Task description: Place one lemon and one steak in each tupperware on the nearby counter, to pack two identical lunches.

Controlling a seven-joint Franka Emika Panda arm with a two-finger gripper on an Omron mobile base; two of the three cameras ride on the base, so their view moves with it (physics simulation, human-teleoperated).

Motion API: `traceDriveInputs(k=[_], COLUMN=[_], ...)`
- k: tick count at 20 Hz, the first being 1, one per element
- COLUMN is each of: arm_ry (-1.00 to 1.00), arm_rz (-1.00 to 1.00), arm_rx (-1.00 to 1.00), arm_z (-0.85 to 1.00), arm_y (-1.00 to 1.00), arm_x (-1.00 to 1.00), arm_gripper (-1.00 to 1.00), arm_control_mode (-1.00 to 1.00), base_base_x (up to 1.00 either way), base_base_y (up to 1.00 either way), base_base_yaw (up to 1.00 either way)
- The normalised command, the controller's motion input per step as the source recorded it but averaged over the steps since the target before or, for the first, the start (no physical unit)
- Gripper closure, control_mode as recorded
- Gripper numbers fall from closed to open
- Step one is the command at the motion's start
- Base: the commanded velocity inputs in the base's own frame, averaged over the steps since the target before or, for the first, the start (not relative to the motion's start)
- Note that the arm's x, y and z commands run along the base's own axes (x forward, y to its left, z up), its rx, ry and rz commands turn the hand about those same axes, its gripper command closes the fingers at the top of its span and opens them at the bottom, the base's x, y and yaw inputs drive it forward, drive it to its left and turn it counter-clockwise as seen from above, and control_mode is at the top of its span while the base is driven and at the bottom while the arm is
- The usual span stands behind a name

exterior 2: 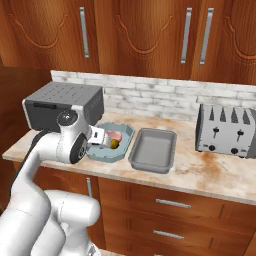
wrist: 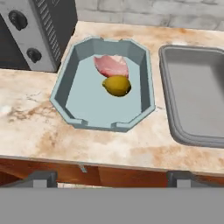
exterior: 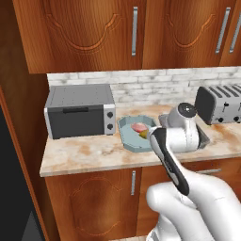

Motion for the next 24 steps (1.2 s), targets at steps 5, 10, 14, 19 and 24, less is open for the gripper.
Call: traceDriveInputs(k=[5, 10, 14, 19, 24], arm_ry=[-0.24, -0.16, -0.13, 0.0, 0.0], arm_rz=[0.08, 0.07, 0.04, 0.0, 0.0], arm_rx=[0.0, 0.0, -0.01, -0.06, -0.07], arm_z=[0.89, 0.87, 0.62, 0.59, 0.47], arm_y=[0.0, 0.0, 0.0, 0.0, 0.0], arm_x=[-0.72, -0.33, -0.26, -0.66, -0.94], arm_gripper=[-1.0, -1.0, -1.0, -1.0, -1.0], arm_control_mode=[-1.0, -1.0, -1.0, -1.0, -1.0], base_base_x=[0.0, 0.0, 0.0, 0.0, 0.0], base_base_y=[0.0, 0.0, 0.0, 0.0, 0.0], base_base_yaw=[0.0, 0.0, 0.0, 0.0, 0.0])
